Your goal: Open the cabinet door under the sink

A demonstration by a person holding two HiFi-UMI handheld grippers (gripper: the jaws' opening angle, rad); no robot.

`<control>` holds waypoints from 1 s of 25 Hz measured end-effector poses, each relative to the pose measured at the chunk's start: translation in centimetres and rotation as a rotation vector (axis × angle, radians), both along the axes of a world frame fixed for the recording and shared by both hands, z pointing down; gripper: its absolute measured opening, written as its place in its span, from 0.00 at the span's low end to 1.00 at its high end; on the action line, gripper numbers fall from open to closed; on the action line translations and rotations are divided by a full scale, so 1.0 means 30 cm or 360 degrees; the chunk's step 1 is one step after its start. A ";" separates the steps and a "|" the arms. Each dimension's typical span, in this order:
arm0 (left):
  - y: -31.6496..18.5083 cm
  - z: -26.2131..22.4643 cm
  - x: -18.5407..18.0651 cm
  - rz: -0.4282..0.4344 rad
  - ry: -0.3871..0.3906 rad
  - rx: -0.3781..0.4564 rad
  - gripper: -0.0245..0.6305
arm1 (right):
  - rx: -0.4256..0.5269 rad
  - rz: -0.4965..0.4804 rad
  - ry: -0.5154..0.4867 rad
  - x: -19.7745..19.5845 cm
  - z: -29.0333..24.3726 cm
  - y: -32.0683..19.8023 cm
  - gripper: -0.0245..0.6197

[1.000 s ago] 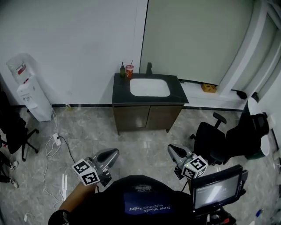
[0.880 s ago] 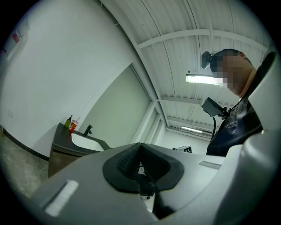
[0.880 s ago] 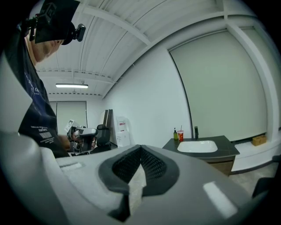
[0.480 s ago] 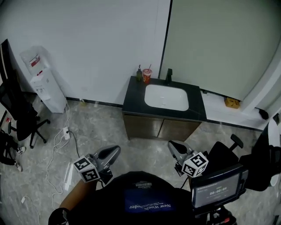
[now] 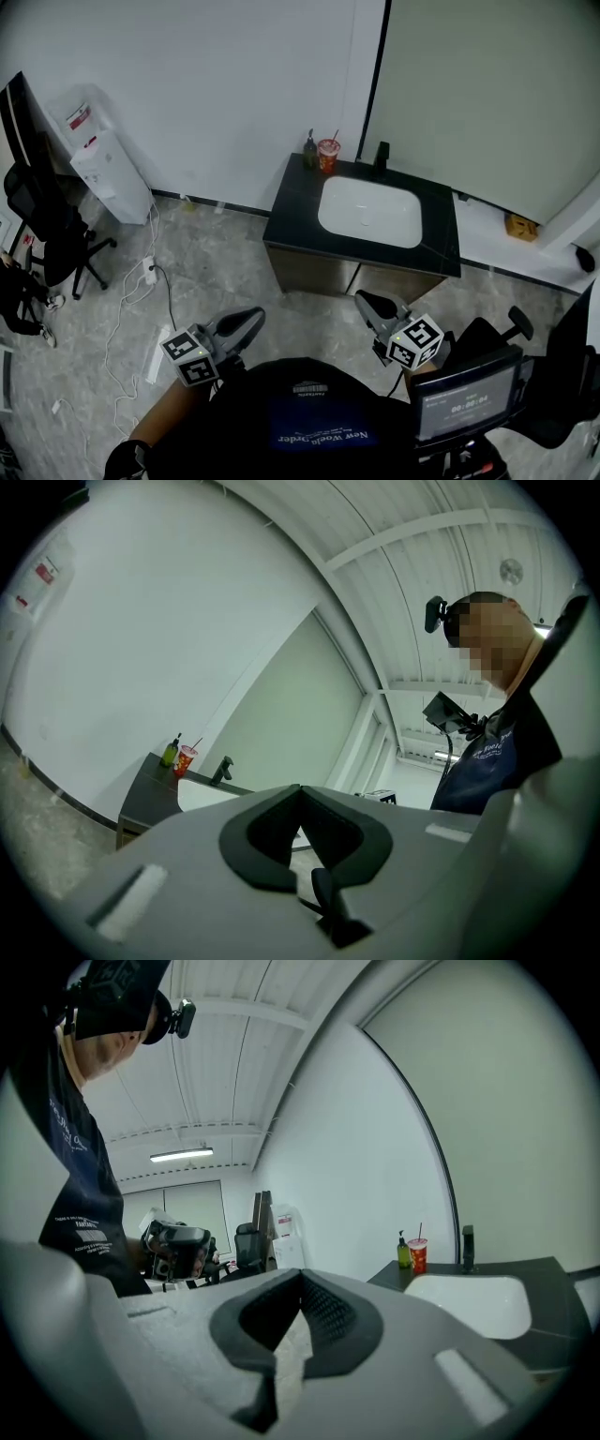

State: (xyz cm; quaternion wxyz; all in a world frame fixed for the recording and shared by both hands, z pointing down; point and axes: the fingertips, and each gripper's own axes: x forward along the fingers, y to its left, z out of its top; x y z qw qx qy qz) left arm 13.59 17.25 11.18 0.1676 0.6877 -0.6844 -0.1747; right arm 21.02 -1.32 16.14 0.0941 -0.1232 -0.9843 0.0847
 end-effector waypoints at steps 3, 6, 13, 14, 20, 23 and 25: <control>-0.033 0.029 -0.095 0.0035 0.0026 0.0010 0.04 | 0.0004 0.0028 0.0034 -0.086 0.029 -0.018 0.04; -0.060 0.044 -0.227 0.0102 0.0040 0.0027 0.04 | 0.0032 0.0078 0.0056 -0.189 0.041 -0.021 0.04; -0.153 0.062 -0.507 0.0328 0.0058 0.0029 0.04 | 0.0055 0.0253 0.0121 -0.399 0.055 -0.035 0.04; -0.166 0.068 -0.535 0.0359 0.0060 0.0024 0.04 | 0.0052 0.0271 0.0133 -0.424 0.059 -0.035 0.04; -0.281 0.126 -0.617 0.0477 0.0114 -0.0033 0.04 | 0.0035 0.0305 0.0229 -0.480 0.128 -0.079 0.04; -0.363 0.157 -0.601 0.0474 0.0131 -0.0051 0.04 | 0.0031 0.0257 0.0272 -0.468 0.182 -0.137 0.04; -0.430 0.184 -0.586 0.0444 0.0125 -0.0077 0.04 | 0.0014 0.0201 0.0298 -0.463 0.228 -0.190 0.04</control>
